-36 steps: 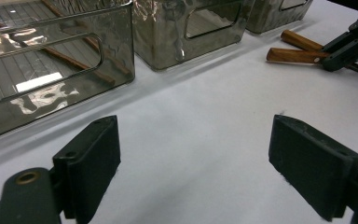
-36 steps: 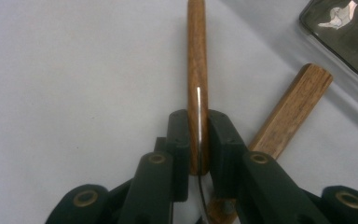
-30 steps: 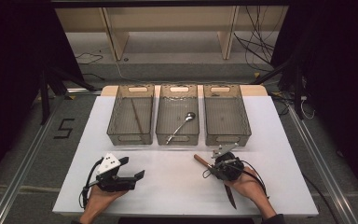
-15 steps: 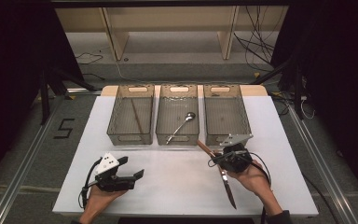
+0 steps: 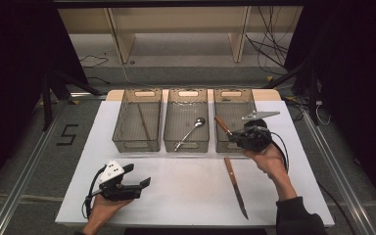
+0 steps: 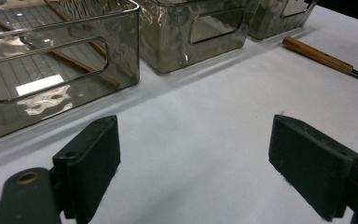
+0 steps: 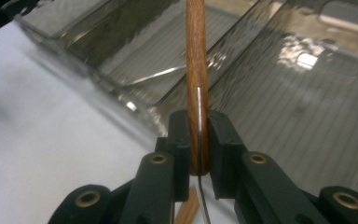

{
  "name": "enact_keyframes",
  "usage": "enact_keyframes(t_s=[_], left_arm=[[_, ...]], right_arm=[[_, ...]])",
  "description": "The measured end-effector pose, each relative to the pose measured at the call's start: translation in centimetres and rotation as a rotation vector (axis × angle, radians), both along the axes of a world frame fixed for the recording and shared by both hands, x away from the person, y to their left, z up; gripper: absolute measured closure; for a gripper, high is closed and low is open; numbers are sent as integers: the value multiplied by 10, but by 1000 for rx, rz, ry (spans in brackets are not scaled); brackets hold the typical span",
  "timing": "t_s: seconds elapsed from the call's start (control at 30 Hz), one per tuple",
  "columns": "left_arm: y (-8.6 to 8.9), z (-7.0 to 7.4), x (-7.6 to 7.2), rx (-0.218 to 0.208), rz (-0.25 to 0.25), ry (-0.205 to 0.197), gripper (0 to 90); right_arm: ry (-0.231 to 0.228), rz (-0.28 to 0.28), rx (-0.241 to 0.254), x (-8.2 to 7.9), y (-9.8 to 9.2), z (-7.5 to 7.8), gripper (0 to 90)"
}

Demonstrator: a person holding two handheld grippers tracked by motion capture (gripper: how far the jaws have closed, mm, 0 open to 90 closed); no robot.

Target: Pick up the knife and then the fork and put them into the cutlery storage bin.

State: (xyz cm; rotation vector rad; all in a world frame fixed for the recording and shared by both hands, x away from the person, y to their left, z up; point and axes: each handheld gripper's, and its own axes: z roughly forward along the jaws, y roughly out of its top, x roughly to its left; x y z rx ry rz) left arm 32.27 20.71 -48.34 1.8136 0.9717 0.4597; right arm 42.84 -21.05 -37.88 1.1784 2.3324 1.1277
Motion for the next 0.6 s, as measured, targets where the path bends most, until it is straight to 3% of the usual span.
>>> enact_keyframes(t_s=[0.37, 0.6], left_arm=[[1, 0, 0, 1, -4, -1, 164], [2, 1, 0, -8, -1, -2, 164]], right_arm=[[15, -142, 38, 60, -6, 26, 810], [29, -210, 15, 93, -4, 31, 810]])
